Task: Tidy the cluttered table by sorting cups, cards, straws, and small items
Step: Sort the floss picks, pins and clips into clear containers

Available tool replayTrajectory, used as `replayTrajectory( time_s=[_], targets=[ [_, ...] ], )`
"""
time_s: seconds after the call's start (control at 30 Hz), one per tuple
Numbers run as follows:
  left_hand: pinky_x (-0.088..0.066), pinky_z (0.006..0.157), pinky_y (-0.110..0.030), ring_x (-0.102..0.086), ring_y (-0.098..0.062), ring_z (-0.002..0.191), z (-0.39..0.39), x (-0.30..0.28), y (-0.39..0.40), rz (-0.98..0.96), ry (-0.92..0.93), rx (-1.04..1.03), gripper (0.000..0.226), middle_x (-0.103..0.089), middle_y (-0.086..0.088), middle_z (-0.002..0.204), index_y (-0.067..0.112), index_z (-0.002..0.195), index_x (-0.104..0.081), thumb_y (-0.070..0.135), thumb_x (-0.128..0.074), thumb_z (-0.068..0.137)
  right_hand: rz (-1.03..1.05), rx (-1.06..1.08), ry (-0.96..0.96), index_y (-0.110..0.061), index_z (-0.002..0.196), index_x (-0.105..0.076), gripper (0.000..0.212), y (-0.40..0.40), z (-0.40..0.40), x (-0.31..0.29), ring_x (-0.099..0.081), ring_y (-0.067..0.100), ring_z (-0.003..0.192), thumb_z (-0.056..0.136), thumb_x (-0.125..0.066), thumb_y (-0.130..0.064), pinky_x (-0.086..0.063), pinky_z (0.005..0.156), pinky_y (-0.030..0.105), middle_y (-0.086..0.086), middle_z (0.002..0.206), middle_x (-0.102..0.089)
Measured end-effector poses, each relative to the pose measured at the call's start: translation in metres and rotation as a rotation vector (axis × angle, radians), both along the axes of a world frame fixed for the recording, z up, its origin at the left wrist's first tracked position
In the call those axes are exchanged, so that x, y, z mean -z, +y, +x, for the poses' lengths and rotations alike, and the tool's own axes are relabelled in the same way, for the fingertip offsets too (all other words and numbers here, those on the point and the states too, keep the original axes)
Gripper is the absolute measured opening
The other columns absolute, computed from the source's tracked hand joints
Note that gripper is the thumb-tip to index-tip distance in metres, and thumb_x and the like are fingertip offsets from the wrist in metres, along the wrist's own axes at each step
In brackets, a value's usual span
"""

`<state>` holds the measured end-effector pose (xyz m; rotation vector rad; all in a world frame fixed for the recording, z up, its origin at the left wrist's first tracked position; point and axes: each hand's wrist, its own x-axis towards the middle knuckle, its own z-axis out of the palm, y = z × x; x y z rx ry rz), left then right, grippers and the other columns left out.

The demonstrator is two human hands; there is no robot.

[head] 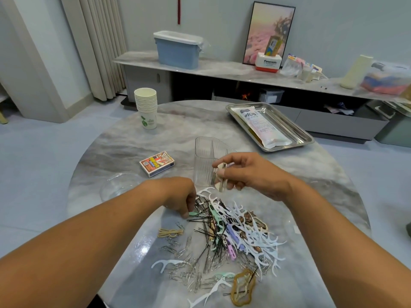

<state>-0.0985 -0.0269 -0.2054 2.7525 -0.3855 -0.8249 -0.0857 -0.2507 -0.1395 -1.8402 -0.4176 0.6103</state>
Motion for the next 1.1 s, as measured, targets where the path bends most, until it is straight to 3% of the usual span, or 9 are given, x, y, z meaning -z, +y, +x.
replayTrajectory(
  time_s=[0.13,0.23,0.4,0.5,0.57,0.67,0.77,0.9,1.1],
  targets=[
    [-0.052,0.065,-0.030,-0.061,-0.013,0.077,0.004,0.000,0.006,-0.064,-0.063,-0.054,0.017,-0.066,0.009,0.084,0.027,0.081,-0.064,0.031,-0.080,0.082,0.239,0.456,-0.089,0.000,0.114,-0.068,0.021,0.009,0.016,0.006,-0.071,0.021,0.078,0.093,-0.070,-0.005,-0.061,0.073,0.027,0.020,0.096,-0.075],
    [-0.043,0.067,-0.027,-0.057,-0.013,0.084,0.008,-0.001,0.005,-0.092,-0.184,-0.088,0.014,-0.063,0.007,0.098,0.029,0.098,-0.060,0.034,-0.071,0.091,0.210,0.624,-0.168,-0.001,0.124,-0.065,0.029,0.017,0.030,0.016,-0.072,0.020,0.082,0.095,-0.068,-0.005,-0.062,0.085,0.032,0.016,0.099,-0.074],
    [-0.047,0.090,-0.028,-0.058,-0.018,0.113,0.001,0.000,0.001,-0.014,-0.140,0.013,0.049,-0.059,0.003,0.134,0.026,0.141,-0.054,0.013,-0.061,0.094,-0.061,0.433,-0.261,-0.018,0.139,-0.060,0.044,0.026,0.032,0.031,-0.070,0.013,0.101,0.096,-0.070,-0.017,-0.057,0.097,0.038,0.003,0.120,-0.070],
    [-0.047,0.086,-0.024,-0.058,-0.012,0.105,0.003,-0.001,0.004,-0.040,-0.111,0.034,0.052,-0.061,0.007,0.130,0.028,0.139,-0.057,0.010,-0.064,0.090,-0.278,0.416,-0.488,-0.026,0.131,-0.067,0.033,0.024,0.024,0.020,-0.061,0.005,0.091,0.098,-0.066,-0.029,-0.054,0.090,0.032,-0.010,0.119,-0.067],
    [-0.050,0.084,-0.024,-0.059,-0.008,0.099,0.006,-0.001,0.007,-0.088,-0.059,0.024,0.049,-0.062,0.014,0.118,0.033,0.132,-0.062,0.019,-0.072,0.086,-0.348,0.419,-0.561,-0.023,0.108,-0.074,0.014,0.024,0.014,0.007,-0.062,0.006,0.085,0.097,-0.066,-0.027,-0.055,0.084,0.034,-0.011,0.101,-0.071],
    [-0.058,0.089,-0.035,-0.063,-0.009,0.099,0.008,-0.002,0.004,-0.155,0.041,0.020,0.050,-0.063,0.016,0.112,0.037,0.123,-0.066,0.029,-0.084,0.077,-0.635,0.158,-0.376,-0.018,0.088,-0.070,0.007,0.023,-0.009,-0.007,-0.068,0.014,0.079,0.093,-0.072,-0.022,-0.059,0.078,0.034,-0.005,0.082,-0.069],
    [-0.054,0.083,-0.028,-0.062,-0.012,0.096,0.006,-0.004,-0.008,-0.178,0.080,0.038,0.050,-0.064,0.009,0.111,0.030,0.121,-0.067,0.026,-0.088,0.075,-0.968,-0.153,-0.155,-0.015,0.096,-0.067,0.025,0.018,-0.044,-0.002,-0.068,0.016,0.084,0.084,-0.081,-0.033,-0.057,0.080,0.032,-0.001,0.093,-0.070],
    [-0.047,0.069,-0.027,-0.058,-0.014,0.085,-0.001,-0.006,-0.022,-0.156,0.062,0.040,0.047,-0.063,0.005,0.101,0.027,0.110,-0.061,0.024,-0.089,0.072,-1.218,-0.282,-0.216,-0.020,0.111,-0.058,0.055,0.013,-0.075,0.021,-0.064,0.022,0.098,0.073,-0.088,-0.046,-0.052,0.084,0.037,0.000,0.109,-0.066],
    [-0.041,0.063,-0.028,-0.053,-0.013,0.084,-0.018,-0.019,-0.051,-0.133,-0.052,0.168,0.059,-0.056,0.005,0.104,0.023,0.114,-0.057,0.037,-0.091,0.068,-1.179,-0.191,-0.282,-0.019,0.102,-0.055,0.040,0.013,-0.075,0.038,-0.057,0.024,0.088,0.077,-0.082,-0.034,-0.043,0.067,0.032,0.000,0.099,-0.060]
  ],
)
